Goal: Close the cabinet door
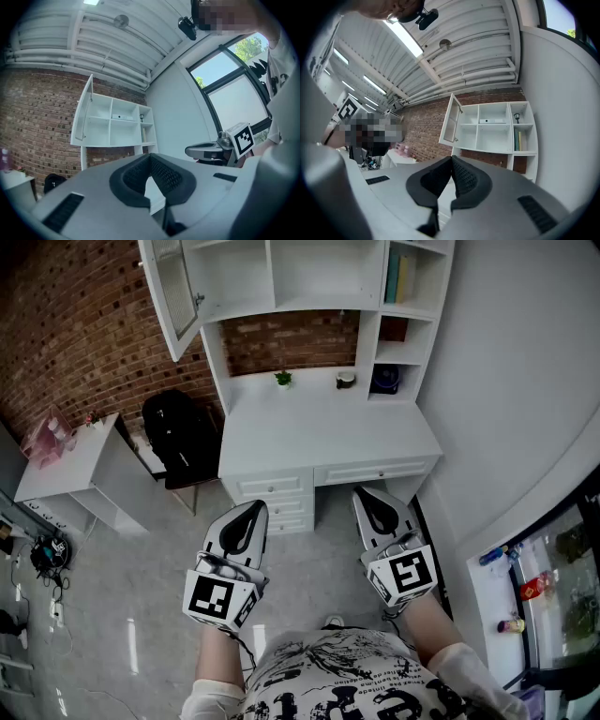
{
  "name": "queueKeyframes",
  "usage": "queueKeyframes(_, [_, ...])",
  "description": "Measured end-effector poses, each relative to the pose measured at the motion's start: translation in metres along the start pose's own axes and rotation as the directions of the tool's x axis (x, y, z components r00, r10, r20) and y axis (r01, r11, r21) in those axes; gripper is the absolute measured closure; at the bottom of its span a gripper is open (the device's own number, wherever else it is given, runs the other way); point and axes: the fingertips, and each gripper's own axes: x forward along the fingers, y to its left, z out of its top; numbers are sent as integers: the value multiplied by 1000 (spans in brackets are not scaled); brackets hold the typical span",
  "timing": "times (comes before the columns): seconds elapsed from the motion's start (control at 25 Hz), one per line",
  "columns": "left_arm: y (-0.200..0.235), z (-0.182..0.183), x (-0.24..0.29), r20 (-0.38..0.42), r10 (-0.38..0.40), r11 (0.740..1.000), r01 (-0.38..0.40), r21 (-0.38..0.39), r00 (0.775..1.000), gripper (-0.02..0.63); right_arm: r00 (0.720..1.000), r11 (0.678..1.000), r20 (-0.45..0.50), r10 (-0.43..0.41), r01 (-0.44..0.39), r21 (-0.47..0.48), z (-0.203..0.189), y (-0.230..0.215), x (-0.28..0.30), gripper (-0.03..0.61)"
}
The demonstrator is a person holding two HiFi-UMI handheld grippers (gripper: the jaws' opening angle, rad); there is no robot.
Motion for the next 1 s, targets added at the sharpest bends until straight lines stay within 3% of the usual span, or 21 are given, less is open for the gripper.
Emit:
queueKeyframes(0.44, [20, -2, -15, -3, -7, 1000, 7, -28, 1000, 600, 1000, 999, -7, -18, 18, 39, 6, 22, 11, 566])
queueKeyframes(0.56, [20, 5, -25, 68, -16, 998, 20, -59, 998, 600, 1000, 998, 6, -19, 19, 61, 7, 30, 11, 565])
queueKeyframes(0.6, [22, 11, -29, 123, -9, 996, 20, -85, 992, 572, 1000, 998, 10, -17, 16, 67, 7, 32, 12, 563])
queueKeyframes(0.64, [26, 18, -32, 174, 2, 994, 17, -111, 985, 395, 1000, 997, 11, -13, 12, 71, 7, 35, 13, 563])
queueKeyframes(0.68, [31, 23, -34, 208, 18, 992, 8, -126, 978, 284, 1000, 997, 11, -7, 6, 73, 7, 37, 17, 563])
queueKeyframes(0.76, [47, 25, -33, 208, 52, 993, -28, -116, 977, 284, 1000, 997, 14, 9, -10, 74, 8, 43, 27, 563])
queueKeyframes(1.0, [91, 1, -20, 107, 119, 993, -117, -24, 987, 282, 997, 994, 24, 75, -76, 83, -2, 48, 74, 563])
